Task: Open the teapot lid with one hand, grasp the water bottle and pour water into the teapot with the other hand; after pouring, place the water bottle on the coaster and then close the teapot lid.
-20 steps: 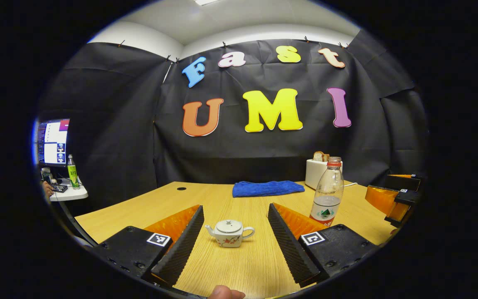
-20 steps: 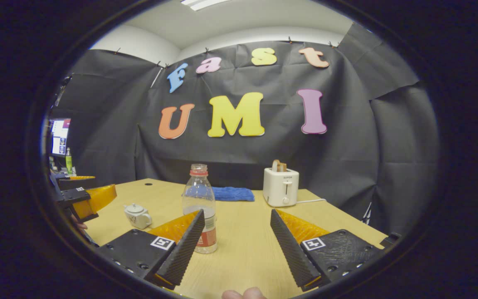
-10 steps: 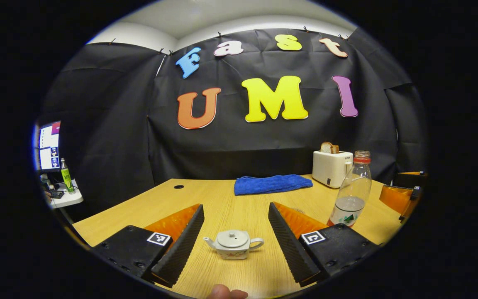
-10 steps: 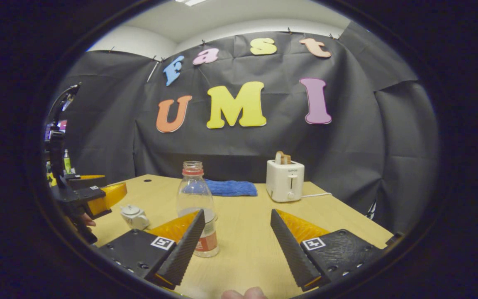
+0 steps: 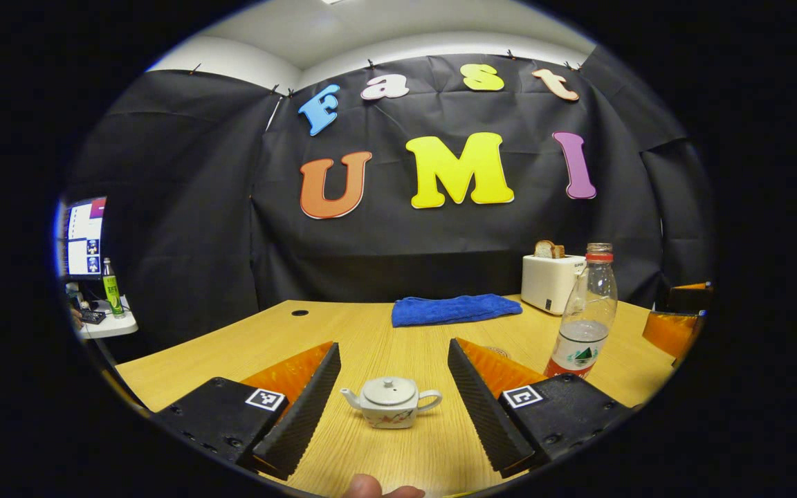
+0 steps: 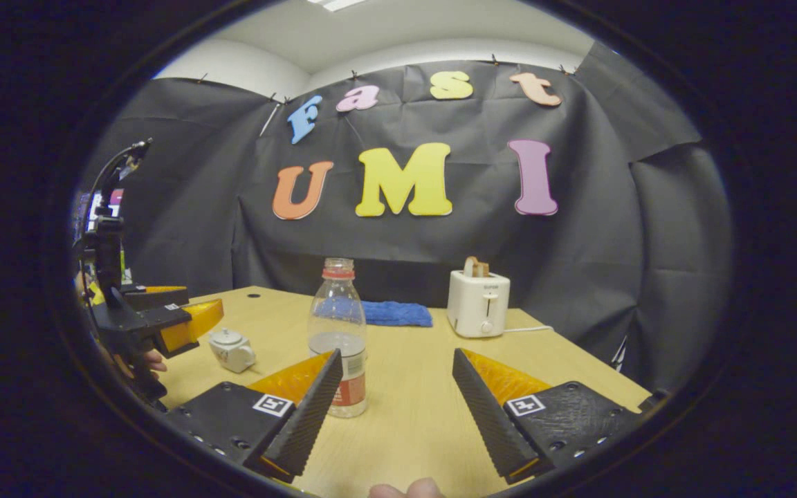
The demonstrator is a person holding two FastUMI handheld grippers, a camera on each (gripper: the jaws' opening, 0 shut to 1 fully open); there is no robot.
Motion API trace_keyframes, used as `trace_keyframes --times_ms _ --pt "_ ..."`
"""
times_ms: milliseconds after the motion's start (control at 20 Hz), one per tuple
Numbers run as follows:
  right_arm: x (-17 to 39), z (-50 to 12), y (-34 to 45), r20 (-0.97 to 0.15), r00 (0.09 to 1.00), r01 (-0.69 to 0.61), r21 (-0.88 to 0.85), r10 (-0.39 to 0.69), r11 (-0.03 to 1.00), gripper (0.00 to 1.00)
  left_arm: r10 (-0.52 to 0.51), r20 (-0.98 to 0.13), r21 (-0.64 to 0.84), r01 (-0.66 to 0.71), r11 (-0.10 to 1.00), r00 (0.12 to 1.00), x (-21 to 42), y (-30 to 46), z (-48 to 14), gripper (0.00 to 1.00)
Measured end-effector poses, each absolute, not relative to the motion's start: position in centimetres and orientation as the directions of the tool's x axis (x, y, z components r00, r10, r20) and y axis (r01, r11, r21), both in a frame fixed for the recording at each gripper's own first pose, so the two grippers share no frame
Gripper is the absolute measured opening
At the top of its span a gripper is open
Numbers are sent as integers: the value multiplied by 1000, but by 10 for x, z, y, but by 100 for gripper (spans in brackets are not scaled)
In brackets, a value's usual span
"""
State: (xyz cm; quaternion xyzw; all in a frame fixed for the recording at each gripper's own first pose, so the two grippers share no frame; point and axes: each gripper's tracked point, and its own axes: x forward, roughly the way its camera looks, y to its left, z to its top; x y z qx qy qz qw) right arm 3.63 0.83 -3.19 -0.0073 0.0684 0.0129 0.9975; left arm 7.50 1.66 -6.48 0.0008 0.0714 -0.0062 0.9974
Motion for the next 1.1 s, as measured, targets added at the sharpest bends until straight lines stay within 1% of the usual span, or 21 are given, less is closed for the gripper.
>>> trace_keyframes --times_ms 100,200,400,500,550,700,750,800,850,1000,1050,1100 --pt "39 -31 14 -133 990 -41 2 40 999 96 -26 -177 -7 25 1000 984 81 10 -74 99" --pt "46 -39 17 -162 986 -50 1 50 999 96 -34 -192 14 38 999 981 90 10 -75 97" --pt "54 -50 14 -210 976 -56 39 63 998 96 -37 -258 23 44 999 965 106 12 -91 87" --pt "56 -50 11 -205 977 -54 49 63 997 95 -37 -285 24 46 999 958 110 14 -98 78" --pt "56 -52 13 -209 975 -65 53 74 997 95 -40 -297 23 49 999 954 112 13 -101 72" --pt "58 -48 17 -198 976 -86 35 91 996 96 -42 -324 14 50 999 945 113 12 -109 63" --pt "60 -46 18 -196 976 -89 35 94 995 96 -41 -332 13 48 999 942 114 12 -112 58" --pt "63 -48 21 -201 975 -94 42 101 995 95 -37 -345 12 43 999 938 113 11 -117 56" --pt "65 -50 25 -207 972 -103 47 111 994 95 -29 -365 7 34 999 930 112 12 -123 50" --pt "69 -53 25 -232 968 -94 37 100 995 96 -4 -357 17 11 1000 934 111 19 -121 41" --pt "70 -51 23 -235 968 -84 36 90 996 96 -4 -346 23 13 1000 938 112 20 -120 36" --pt "70 -51 21 -239 968 -73 29 77 997 96 -3 -346 26 12 1000 938 113 20 -121 27"
